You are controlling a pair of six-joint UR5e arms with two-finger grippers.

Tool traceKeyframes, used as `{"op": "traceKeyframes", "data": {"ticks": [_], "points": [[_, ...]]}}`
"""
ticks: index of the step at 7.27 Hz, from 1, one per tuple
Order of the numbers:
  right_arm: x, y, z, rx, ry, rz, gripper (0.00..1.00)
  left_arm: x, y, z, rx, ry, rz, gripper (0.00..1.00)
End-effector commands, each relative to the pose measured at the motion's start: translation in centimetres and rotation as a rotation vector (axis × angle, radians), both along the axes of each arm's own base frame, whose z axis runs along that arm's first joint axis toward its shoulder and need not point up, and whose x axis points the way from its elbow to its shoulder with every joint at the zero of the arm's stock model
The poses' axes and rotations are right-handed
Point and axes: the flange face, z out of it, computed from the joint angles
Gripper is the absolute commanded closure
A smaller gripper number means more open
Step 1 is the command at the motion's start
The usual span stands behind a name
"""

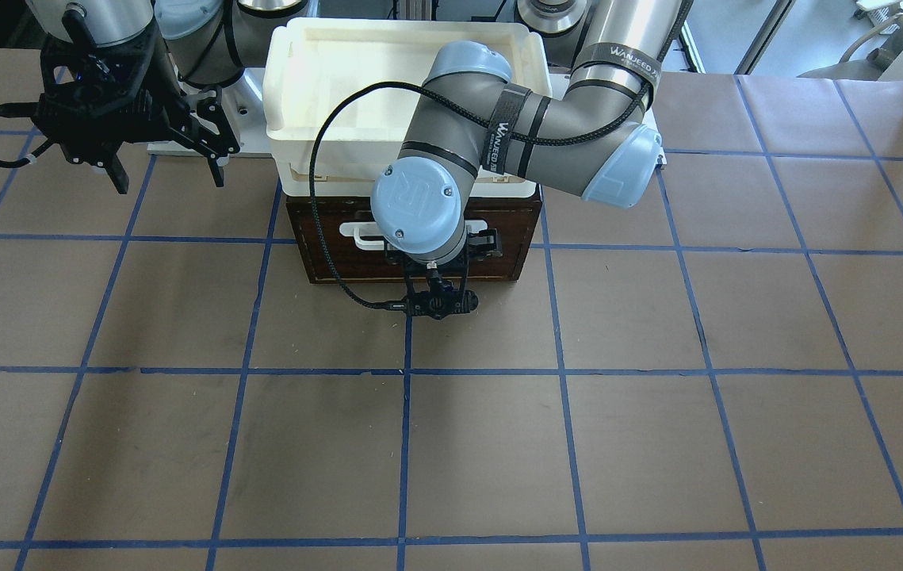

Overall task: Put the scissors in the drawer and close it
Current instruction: 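Lift the left gripper off the closed drawer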

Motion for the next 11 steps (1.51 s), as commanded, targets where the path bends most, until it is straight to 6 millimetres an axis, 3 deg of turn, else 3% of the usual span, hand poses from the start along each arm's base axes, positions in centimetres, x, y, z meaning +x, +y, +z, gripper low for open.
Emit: {"op": "traceKeyframes", "data": {"ticks": [1, 5, 8, 10, 11], "points": [[0.0, 0.0, 0.0, 0.000, 0.001, 0.000, 0.00, 0.1, 0.2, 0.1, 0.011, -0.003, 0.003, 0.00], [0.0, 0.0, 0.0, -0.001, -0.002, 0.000, 0.00, 0.2, 0.1, 0.1, 0.013, 0.013, 0.007, 0.00], [0.0, -0.1, -0.1, 0.000, -0.003, 0.000, 0.00, 1.7, -2.7, 3.8, -0.126, 0.029, 0.011, 0.00], [0.0, -0.1, -0.1, 0.002, -0.003, 0.002, 0.00, 6.8, -5.6, 9.7, -0.242, 0.057, 0.049, 0.00], [0.0, -0.1, -0.1, 0.002, -0.002, 0.002, 0.00, 10.8, -6.2, 12.8, -0.290, 0.079, 0.108, 0.00]]}}
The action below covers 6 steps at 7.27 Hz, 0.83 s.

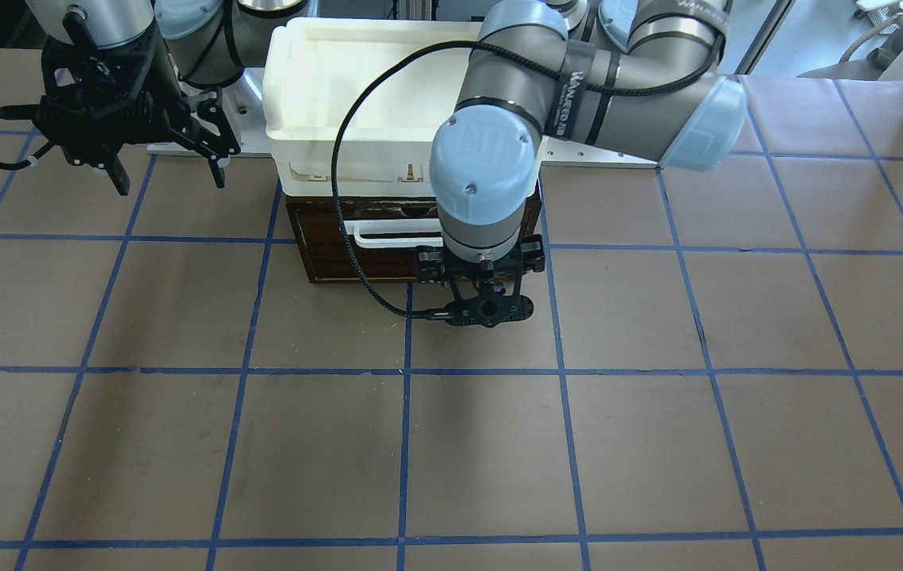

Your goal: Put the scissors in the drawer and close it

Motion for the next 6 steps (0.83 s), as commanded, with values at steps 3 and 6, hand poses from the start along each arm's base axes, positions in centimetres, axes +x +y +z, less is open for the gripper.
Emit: {"op": "traceKeyframes", "data": {"ticks": [3, 6], "points": [[0.0, 0.0, 0.0, 0.000, 0.001, 0.001, 0.00, 9.6, 2.2, 12.1, -0.202, 0.052, 0.128, 0.00], [0.0, 0.0, 0.1, -0.001, 0.001, 0.000, 0.00, 10.4, 7.9, 13.2, -0.222, 0.052, 0.121, 0.00]]}}
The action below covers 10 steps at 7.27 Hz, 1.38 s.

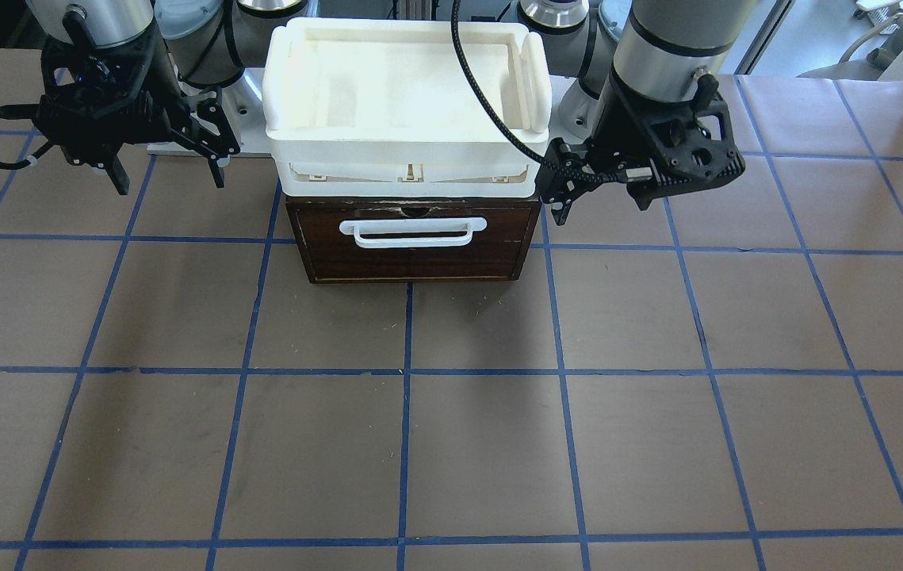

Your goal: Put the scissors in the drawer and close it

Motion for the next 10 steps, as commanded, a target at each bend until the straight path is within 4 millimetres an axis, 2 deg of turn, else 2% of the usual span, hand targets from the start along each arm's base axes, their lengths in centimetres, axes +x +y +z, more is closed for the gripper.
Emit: {"op": "traceKeyframes", "data": {"ticks": [1, 2, 3, 10], "points": [[0.0, 0.0, 0.0, 0.000, 0.000, -0.001, 0.00, 1.3, 2.7, 0.6, -0.015, -0.001, -0.022, 0.00], [0.0, 0.0, 0.0, 0.000, 0.000, -0.001, 0.00, 4.3, 1.9, 1.1, -0.024, 0.006, 0.021, 0.00], [0.0, 0.0, 0.0, 0.000, 0.000, -0.001, 0.00, 5.4, 1.8, 1.3, -0.024, 0.019, 0.015, 0.00], [0.0, 0.0, -0.1, 0.001, -0.003, -0.001, 0.00, 4.8, 2.5, 1.0, 0.009, 0.002, -0.032, 0.00]]}}
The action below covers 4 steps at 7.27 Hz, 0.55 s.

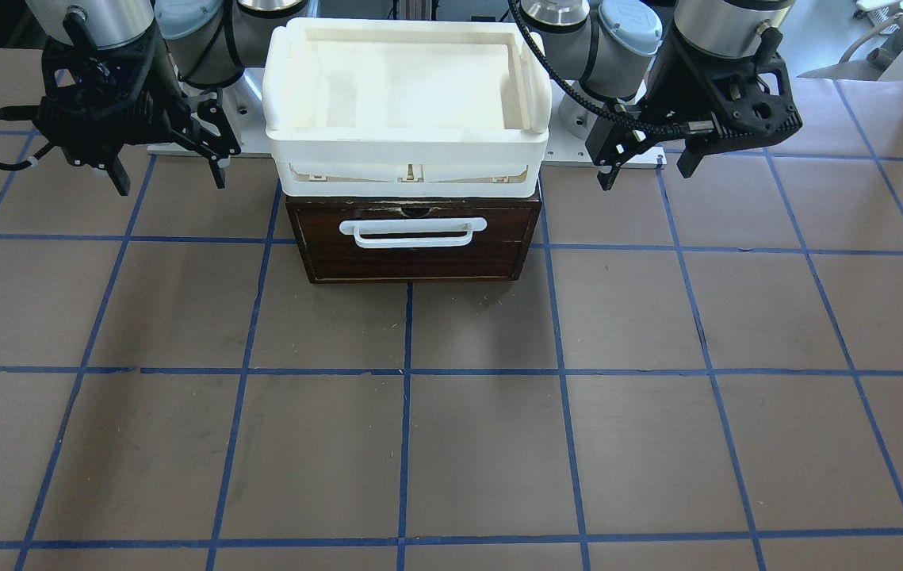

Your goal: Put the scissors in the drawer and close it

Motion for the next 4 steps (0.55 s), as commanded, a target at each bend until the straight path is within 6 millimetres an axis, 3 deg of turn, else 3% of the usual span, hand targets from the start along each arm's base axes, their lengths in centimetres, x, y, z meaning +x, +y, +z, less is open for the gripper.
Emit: {"op": "traceKeyframes", "data": {"ticks": [1, 4], "points": [[0.01, -0.01, -0.01, 0.000, -0.001, 0.000, 0.00, -0.03, 0.06, -0.01, 0.004, -0.002, -0.013, 0.00], [0.02, -0.02, 0.00, -0.001, -0.003, -0.001, 0.00, 0.01, -0.17, -0.52, 0.013, 0.002, -0.011, 0.00]]}}
